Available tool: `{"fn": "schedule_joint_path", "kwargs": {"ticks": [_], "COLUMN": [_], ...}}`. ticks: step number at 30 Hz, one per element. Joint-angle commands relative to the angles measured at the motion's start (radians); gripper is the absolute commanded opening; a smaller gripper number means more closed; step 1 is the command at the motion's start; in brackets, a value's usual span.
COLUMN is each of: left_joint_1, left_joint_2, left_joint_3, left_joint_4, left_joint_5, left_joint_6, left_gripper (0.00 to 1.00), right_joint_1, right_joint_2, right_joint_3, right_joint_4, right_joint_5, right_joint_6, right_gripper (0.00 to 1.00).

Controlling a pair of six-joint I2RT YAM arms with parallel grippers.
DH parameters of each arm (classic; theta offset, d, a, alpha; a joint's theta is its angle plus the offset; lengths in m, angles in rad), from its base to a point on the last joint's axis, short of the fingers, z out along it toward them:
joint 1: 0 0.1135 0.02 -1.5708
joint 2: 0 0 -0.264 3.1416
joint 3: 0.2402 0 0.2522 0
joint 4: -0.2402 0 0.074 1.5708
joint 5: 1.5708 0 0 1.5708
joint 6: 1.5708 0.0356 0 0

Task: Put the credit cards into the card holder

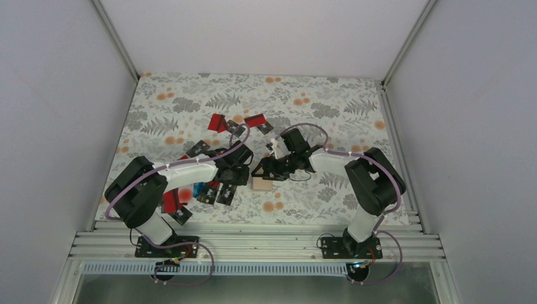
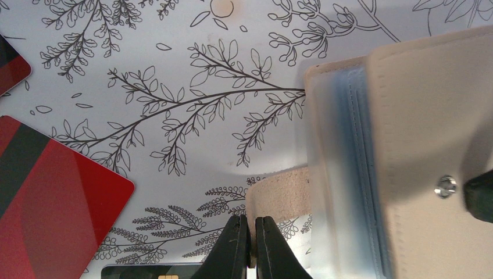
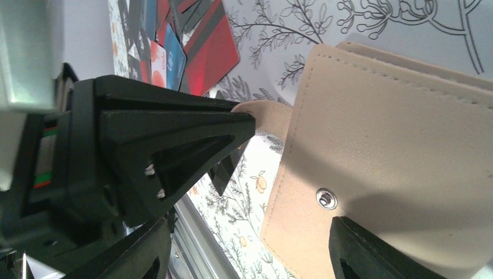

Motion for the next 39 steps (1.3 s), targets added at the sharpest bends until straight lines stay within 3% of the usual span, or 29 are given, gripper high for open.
{"fn": "schedule_joint_path", "kwargs": {"ticks": [1, 8, 13, 20, 30, 39], "left_joint_1": [-0.007, -0.008, -0.008, -0.008, -0.008, -0.008], "left_joint_2": [-0.012, -0.025, -0.030, -0.030, -0.023, 0.004], "left_joint_3": [0.012, 0.016, 0.022, 0.021, 0.047, 0.077], "left_joint_4": [0.015, 0.006, -0.005, -0.009, -0.025, -0.028], "left_joint_5": [0.015, 0.015, 0.010, 0.010, 0.011, 0.028], "left_joint_6": [0.013, 0.013, 0.016, 0.013, 0.017, 0.023], "left_gripper": [0.02, 0.02, 0.02, 0.02, 0.02, 0.02], "right_joint_1": [0.006, -0.032, -0.056, -0.103, -0.101, -0.084], "right_joint_2": [0.004, -0.021, -0.030, -0.059, -0.059, -0.008], "right_joint_3": [0.051, 0.076, 0.056, 0.024, -0.053, -0.042], "right_joint_4": [-0.007, -0.115, -0.145, -0.146, -0.073, -0.035], "right_joint_5": [0.008, 0.153, 0.201, 0.225, 0.056, 0.028], "right_joint_6": [-0.033, -0.117, -0.158, -0.192, -0.185, -0.169], "right_gripper": [0.64, 0.28, 0.10, 0.07, 0.06, 0.06]}}
